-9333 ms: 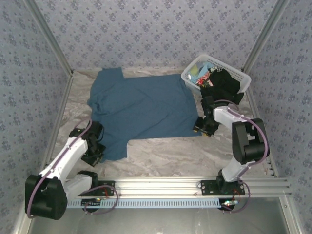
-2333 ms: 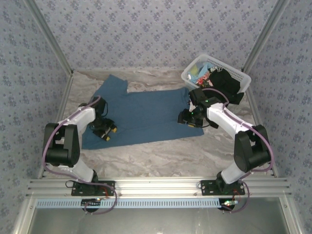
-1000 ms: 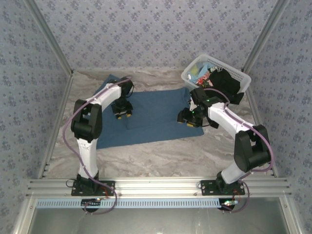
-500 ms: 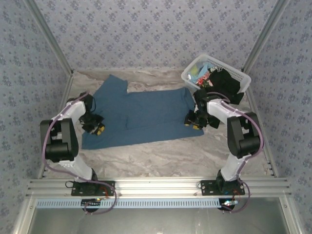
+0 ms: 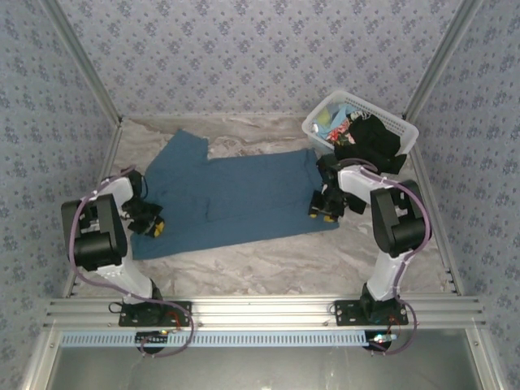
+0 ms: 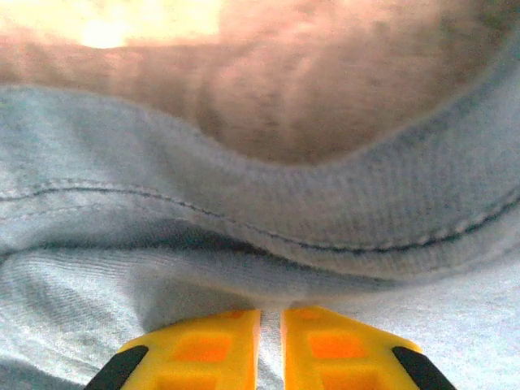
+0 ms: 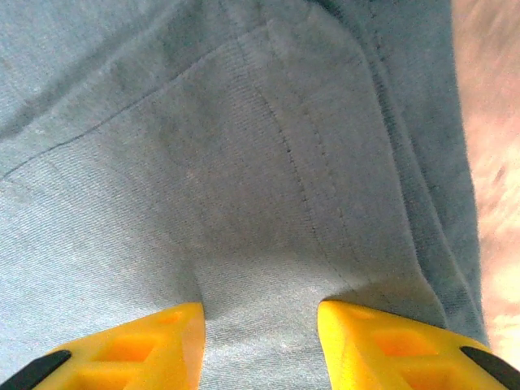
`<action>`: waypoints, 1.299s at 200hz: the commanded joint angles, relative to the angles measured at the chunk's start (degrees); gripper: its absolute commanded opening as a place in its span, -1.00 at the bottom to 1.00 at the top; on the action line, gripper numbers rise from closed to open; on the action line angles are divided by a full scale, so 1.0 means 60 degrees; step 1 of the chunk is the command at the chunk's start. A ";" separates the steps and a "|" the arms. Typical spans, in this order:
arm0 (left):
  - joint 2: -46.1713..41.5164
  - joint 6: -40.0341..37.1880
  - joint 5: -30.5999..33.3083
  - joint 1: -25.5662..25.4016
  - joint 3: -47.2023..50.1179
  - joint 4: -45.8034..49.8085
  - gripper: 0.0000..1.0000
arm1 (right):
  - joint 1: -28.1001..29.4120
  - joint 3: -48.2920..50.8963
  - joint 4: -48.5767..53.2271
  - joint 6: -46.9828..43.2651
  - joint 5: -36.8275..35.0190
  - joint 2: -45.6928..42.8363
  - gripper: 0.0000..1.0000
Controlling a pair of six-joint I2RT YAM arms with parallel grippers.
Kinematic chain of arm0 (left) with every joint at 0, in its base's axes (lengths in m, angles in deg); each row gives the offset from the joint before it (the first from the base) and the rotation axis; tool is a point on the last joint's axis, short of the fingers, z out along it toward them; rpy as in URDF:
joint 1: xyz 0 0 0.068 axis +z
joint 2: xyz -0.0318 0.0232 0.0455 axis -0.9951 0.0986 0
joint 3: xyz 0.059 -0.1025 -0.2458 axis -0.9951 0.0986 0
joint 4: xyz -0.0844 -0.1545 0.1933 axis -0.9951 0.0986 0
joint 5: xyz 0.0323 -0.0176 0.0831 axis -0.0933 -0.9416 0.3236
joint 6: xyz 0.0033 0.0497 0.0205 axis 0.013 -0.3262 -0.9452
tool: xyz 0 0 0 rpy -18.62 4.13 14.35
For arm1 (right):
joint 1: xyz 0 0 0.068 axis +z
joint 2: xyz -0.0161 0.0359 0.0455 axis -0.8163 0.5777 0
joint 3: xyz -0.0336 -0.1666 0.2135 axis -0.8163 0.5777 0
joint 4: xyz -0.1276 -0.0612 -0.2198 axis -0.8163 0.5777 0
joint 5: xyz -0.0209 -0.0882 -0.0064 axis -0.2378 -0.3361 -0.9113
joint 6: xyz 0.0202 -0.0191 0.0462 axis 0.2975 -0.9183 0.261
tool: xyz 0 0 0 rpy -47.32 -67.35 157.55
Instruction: Fold and stack the t-shirts
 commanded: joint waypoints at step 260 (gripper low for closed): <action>0.9516 -0.2682 0.0591 -0.2462 -1.6617 0.0998 -0.13 | -0.0157 -0.1615 -0.3232 -0.0030 -0.3106 -0.0693 0.12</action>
